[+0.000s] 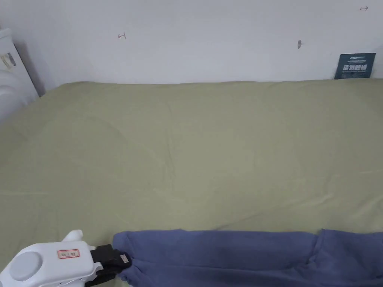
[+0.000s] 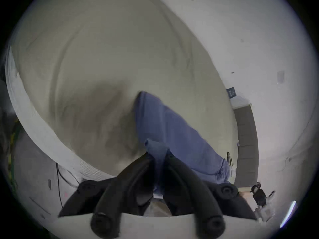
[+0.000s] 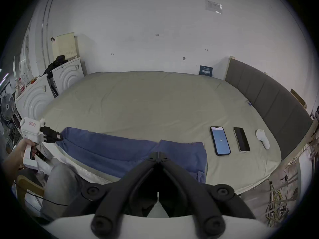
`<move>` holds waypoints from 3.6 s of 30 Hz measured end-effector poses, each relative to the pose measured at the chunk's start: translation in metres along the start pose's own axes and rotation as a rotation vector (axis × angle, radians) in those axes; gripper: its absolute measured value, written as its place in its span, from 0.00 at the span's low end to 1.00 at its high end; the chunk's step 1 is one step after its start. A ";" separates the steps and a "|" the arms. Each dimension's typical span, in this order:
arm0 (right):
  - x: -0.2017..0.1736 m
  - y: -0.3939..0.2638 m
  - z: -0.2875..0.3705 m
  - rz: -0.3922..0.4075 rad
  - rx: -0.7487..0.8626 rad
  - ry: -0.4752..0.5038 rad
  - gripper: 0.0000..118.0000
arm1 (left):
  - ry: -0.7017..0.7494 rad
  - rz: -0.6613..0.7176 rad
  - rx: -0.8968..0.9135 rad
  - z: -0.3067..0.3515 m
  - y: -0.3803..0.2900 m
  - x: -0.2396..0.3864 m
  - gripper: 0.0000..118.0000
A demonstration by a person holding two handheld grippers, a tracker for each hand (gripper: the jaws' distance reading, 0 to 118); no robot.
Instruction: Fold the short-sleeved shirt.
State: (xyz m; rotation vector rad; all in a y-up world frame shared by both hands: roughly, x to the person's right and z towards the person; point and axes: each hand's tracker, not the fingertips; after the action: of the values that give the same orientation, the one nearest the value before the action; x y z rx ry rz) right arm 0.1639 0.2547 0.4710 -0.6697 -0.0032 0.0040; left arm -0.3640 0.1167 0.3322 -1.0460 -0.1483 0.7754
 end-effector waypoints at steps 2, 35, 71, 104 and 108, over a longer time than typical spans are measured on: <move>0.006 -0.002 0.004 -0.008 0.000 -0.013 0.00 | 0.000 -0.176 0.068 0.008 -0.007 0.026 0.08; 0.037 -0.018 0.013 -0.070 -0.006 -0.067 0.00 | -0.262 -0.246 -0.185 -0.144 -0.099 0.139 0.02; 0.021 -0.007 0.005 -0.012 -0.031 -0.014 0.00 | -0.438 0.049 -0.392 -0.140 -0.061 0.073 0.91; 0.003 -0.002 -0.008 0.048 -0.058 0.033 0.00 | 0.063 -0.632 -0.093 0.002 -0.021 0.188 0.12; 0.016 -0.006 -0.003 0.014 -0.064 -0.004 0.00 | -0.073 -0.615 -0.254 -0.061 -0.051 0.207 0.30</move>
State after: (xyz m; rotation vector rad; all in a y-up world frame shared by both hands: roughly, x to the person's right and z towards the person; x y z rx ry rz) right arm 0.1803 0.2483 0.4718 -0.7338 -0.0020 0.0190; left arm -0.1587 0.1909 0.2928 -1.1271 -0.6126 0.2362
